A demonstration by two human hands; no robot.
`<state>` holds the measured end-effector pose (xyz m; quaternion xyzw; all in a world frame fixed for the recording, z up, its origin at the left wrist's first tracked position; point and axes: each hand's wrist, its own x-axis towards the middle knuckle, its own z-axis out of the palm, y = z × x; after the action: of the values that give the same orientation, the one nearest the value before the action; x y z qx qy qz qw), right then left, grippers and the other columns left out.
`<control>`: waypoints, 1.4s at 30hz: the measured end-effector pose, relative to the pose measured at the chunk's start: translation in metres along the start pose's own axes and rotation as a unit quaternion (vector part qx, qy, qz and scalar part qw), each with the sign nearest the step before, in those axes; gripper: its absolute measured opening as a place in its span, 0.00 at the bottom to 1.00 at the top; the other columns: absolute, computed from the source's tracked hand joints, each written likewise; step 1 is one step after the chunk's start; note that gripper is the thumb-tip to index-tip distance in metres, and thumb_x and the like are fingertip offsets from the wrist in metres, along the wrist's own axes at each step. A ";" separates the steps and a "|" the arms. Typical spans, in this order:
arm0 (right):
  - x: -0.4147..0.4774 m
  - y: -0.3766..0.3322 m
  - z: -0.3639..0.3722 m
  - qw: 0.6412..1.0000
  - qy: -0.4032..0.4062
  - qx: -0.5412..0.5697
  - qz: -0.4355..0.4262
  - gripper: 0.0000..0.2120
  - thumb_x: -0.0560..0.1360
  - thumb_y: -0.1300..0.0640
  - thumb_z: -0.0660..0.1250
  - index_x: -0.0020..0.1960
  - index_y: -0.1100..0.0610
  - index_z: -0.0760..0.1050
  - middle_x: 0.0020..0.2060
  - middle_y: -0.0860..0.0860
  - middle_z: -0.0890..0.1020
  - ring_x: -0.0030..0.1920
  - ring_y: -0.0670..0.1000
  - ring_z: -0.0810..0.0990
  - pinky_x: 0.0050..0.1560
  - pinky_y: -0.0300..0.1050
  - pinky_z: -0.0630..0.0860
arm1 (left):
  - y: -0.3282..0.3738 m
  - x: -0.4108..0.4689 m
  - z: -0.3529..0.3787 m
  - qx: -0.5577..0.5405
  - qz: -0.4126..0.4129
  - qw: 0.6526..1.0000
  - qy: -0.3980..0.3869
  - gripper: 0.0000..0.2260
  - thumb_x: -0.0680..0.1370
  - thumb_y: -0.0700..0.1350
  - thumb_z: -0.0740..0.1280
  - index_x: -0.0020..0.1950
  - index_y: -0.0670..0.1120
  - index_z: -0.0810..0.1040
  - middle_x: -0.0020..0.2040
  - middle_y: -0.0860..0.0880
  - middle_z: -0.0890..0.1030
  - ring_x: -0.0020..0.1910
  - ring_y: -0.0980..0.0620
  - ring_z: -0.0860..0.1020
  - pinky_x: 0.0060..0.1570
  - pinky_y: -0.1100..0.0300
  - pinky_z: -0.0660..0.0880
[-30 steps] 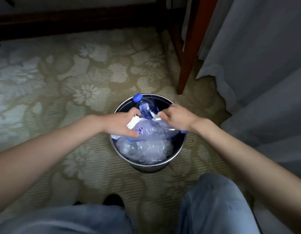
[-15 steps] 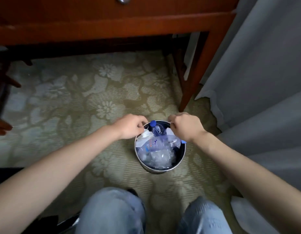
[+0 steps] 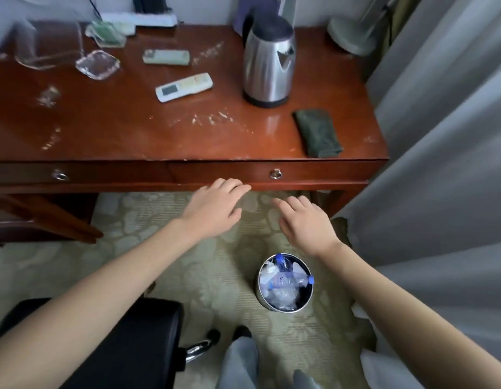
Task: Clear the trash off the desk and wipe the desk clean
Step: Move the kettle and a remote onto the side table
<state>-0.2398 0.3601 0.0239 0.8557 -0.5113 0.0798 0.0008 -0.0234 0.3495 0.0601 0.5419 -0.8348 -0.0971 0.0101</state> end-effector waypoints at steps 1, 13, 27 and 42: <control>0.010 -0.005 -0.010 1.000 0.006 -0.002 -0.003 0.19 0.69 0.53 0.56 0.57 0.56 0.75 0.40 0.52 0.79 0.37 0.56 0.77 0.30 0.44 0.74 | -0.010 -0.003 -0.013 -0.001 -0.008 1.000 0.000 0.23 0.79 0.49 0.57 0.73 0.50 0.61 0.71 0.51 0.65 0.67 0.51 0.65 0.58 0.52 0.71; 0.135 0.020 -0.029 0.995 0.090 -0.026 0.033 0.21 0.70 0.55 0.59 0.62 0.56 0.72 0.46 0.54 0.78 0.42 0.58 0.77 0.35 0.48 0.76 | -0.113 0.063 -0.076 -0.031 -0.053 0.998 0.026 0.23 0.80 0.51 0.57 0.74 0.54 0.58 0.72 0.55 0.63 0.69 0.54 0.63 0.55 0.54 0.71; 0.299 0.089 0.013 0.936 0.275 0.038 0.216 0.28 0.70 0.56 0.68 0.66 0.63 0.63 0.60 0.67 0.70 0.60 0.64 0.67 0.62 0.57 0.68 | -0.273 0.246 -0.072 0.072 -0.006 0.995 -0.062 0.24 0.79 0.53 0.56 0.75 0.54 0.56 0.76 0.51 0.56 0.73 0.50 0.56 0.69 0.52 0.58; 0.351 0.041 0.013 0.740 0.325 0.293 0.511 0.36 0.61 0.58 0.79 0.63 0.60 0.65 0.55 0.51 0.66 0.56 0.58 0.73 0.53 0.56 0.76 | -0.328 0.304 -0.044 -0.009 0.004 0.981 -0.192 0.37 0.72 0.56 0.67 0.75 0.56 0.50 0.60 0.48 0.70 0.58 0.48 0.73 0.45 0.56 0.73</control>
<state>-0.1108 0.0326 0.0562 0.3462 -0.7916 0.4877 -0.1251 0.1529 -0.0621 0.0199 0.5093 -0.8225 -0.2072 -0.1453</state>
